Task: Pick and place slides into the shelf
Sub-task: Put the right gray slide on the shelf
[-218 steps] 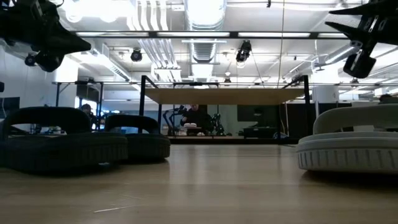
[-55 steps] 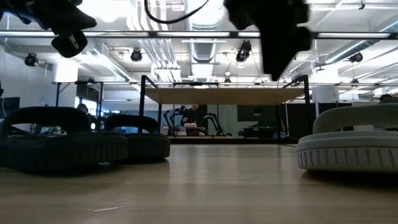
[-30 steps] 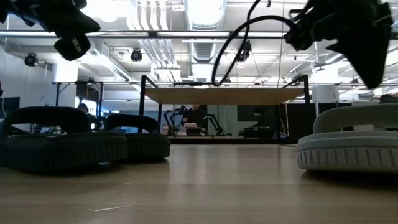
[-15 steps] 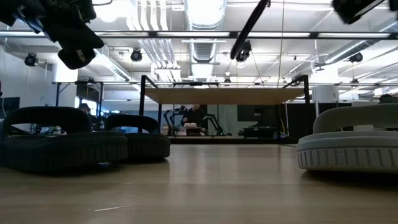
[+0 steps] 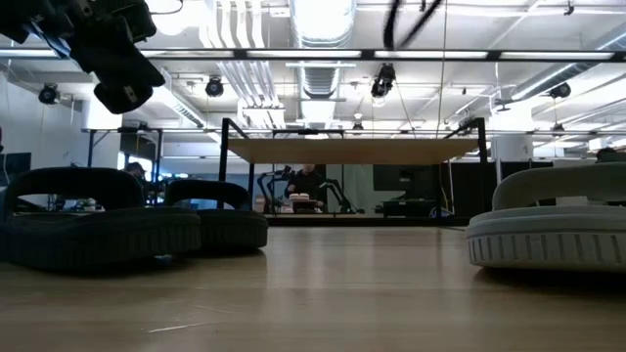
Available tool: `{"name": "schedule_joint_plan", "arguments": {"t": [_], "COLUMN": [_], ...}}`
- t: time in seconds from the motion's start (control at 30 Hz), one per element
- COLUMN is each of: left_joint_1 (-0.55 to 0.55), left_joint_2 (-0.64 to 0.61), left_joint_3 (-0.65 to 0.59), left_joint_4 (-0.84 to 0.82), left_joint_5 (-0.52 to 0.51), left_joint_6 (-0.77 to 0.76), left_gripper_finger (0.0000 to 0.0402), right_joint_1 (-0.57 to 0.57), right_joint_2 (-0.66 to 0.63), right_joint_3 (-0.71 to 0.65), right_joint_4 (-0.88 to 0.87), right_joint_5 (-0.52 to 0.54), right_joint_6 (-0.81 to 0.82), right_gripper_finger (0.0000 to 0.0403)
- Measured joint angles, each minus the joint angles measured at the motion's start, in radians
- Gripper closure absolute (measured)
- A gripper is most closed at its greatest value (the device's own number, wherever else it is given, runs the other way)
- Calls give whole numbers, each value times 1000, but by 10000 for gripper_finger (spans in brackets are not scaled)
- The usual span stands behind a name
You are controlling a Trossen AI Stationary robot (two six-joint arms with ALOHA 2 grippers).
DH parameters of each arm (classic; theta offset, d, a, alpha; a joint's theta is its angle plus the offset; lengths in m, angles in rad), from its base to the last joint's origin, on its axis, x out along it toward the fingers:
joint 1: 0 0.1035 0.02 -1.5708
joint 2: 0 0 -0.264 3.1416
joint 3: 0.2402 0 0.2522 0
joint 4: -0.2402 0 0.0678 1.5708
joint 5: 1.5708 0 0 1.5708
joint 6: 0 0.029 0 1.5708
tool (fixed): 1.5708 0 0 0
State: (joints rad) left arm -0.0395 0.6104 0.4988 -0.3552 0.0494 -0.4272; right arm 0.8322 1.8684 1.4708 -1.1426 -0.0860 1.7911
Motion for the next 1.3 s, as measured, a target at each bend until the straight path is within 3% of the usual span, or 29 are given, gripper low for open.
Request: {"name": "schedule_joint_plan", "arguments": {"t": [0.13,0.47,0.77,0.97,1.3], "left_joint_1": [0,0,0,0,0], "left_joint_2": [22,59,61,68,86], "left_joint_3": [0,0,4,34,86], "left_joint_4": [2,6,6,14,66], "left_joint_5": [1,0,0,0,24], "left_joint_6": [19,25,71,67,41], "left_gripper_finger": [400,400,400,400,400], "right_joint_1": [18,35,46,38,-57], "right_joint_2": [47,269,478,493,384], "right_joint_3": [50,280,599,629,520], "right_joint_4": [56,9,-441,-426,-429], "right_joint_5": [1,-34,-83,-105,-118], "right_joint_6": [32,67,76,31,115], "right_gripper_finger": [257,257,257,257,257]}}
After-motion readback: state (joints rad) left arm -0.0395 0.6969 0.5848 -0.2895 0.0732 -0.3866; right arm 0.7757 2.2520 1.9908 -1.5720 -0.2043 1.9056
